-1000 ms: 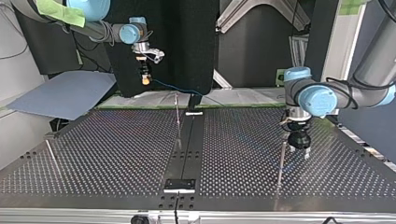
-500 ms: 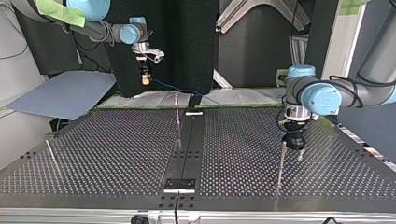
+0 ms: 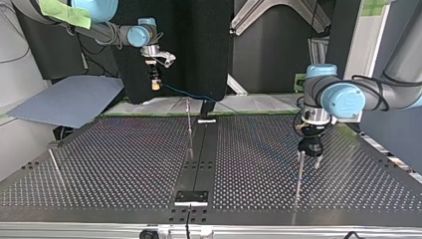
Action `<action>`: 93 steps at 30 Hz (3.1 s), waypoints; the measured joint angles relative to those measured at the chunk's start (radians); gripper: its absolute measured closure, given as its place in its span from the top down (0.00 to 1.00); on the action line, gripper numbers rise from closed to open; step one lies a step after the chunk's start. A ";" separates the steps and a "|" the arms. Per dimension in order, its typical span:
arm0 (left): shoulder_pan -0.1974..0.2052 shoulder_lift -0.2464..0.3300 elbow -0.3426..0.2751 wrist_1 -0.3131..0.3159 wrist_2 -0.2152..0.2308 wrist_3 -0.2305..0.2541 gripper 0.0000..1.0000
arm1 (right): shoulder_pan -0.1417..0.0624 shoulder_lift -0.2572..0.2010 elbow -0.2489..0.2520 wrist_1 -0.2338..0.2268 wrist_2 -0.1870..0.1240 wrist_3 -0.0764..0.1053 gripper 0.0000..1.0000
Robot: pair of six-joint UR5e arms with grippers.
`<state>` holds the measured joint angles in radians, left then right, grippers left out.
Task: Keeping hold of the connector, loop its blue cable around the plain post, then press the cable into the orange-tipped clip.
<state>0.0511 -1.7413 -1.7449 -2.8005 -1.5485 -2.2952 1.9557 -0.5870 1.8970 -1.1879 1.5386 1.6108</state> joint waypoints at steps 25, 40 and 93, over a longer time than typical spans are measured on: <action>-0.002 0.145 -0.085 -0.078 -0.022 0.095 1.00 | -0.002 0.000 -0.002 0.002 0.000 0.000 0.00; 0.017 0.290 -0.106 -0.218 -0.111 0.238 1.00 | -0.002 0.000 -0.003 0.005 -0.002 0.000 0.00; -0.116 0.334 0.099 -0.574 -0.076 0.537 1.00 | -0.002 0.000 -0.014 0.015 -0.003 0.000 0.00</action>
<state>-0.0647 -1.4075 -1.6458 -3.3748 -1.6242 -1.7578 1.9540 -0.5870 1.8831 -1.1728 1.5357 1.6110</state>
